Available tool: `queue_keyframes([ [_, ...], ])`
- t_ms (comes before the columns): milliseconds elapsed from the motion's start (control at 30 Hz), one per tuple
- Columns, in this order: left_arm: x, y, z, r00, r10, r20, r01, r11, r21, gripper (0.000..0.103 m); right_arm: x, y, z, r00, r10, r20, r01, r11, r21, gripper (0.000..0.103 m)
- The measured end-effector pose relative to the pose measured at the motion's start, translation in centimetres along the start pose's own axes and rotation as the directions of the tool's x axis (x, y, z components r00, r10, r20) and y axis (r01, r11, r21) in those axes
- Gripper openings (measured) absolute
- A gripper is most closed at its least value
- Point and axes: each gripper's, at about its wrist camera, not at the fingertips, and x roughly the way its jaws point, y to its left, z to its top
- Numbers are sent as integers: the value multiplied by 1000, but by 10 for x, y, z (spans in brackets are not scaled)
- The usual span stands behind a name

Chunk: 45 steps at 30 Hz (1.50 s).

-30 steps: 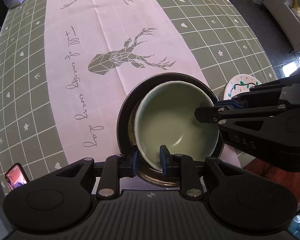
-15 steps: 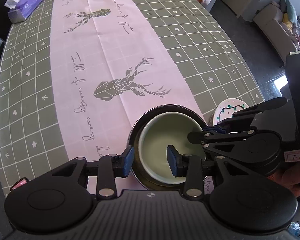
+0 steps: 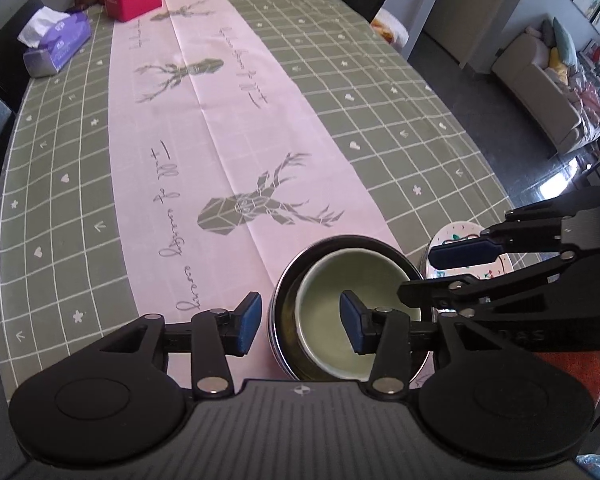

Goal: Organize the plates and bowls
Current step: 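Grasp the rim of the nested bowl stack with the left gripper, then carry the bowl stack with the left gripper onto the Fruity plate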

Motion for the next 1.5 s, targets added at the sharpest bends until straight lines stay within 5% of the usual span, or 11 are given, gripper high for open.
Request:
queue_keyframes([
  [233, -10, 2, -30, 987, -11, 162, 15, 1000, -20, 77, -6, -23, -21, 995, 53, 80, -61, 993, 103, 54],
  [533, 13, 20, -73, 964, -20, 265, 82, 971, -223, 78, 15, -47, -61, 968, 165, 189, -219, 924, 315, 55],
  [667, 25, 25, -84, 964, 10, 264, 69, 955, -290, 78, 28, -52, -72, 963, 167, 212, -239, 893, 382, 66],
  [1067, 42, 26, -89, 979, -20, 201, 96, 920, -379, 80, 58, -56, -80, 961, 201, 191, -271, 833, 483, 66],
  [1500, 60, 20, -68, 993, -69, 100, 98, 944, -317, 57, 65, -56, -65, 974, 191, 120, -226, 849, 479, 53],
])
